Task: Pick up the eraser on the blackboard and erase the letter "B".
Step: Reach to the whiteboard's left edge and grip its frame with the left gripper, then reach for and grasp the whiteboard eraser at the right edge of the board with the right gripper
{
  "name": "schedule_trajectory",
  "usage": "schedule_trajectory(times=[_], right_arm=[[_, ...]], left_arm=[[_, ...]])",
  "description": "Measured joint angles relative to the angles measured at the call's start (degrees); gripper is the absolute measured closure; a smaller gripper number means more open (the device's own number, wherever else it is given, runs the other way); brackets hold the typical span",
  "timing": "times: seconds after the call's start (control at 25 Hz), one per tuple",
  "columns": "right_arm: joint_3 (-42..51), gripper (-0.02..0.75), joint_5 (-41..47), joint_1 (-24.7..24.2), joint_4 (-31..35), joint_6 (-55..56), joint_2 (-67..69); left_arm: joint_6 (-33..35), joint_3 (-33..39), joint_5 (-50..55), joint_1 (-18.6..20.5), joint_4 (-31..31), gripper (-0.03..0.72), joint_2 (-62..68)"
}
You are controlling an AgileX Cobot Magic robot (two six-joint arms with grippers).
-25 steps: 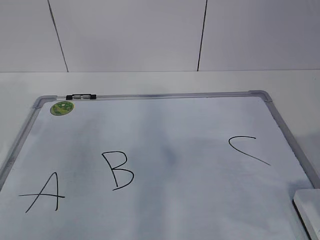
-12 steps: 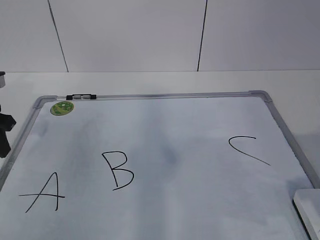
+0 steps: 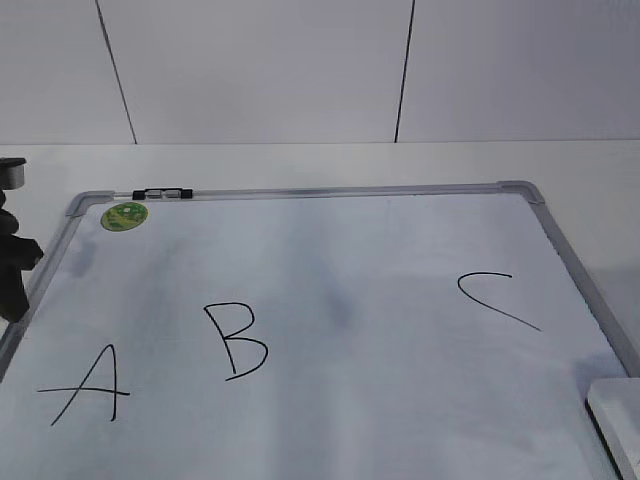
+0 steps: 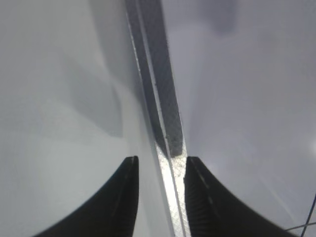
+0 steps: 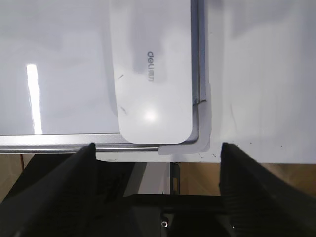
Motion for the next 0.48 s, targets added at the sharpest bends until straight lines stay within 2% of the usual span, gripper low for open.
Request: schedule_trajectory(times=[0.48], right_arm=[[0.0, 0.159, -0.1, 0.0, 0.0, 0.0, 0.0]], left_arm=[[0.1, 0.0, 0.0, 0.0, 0.0, 0.452, 2.6]])
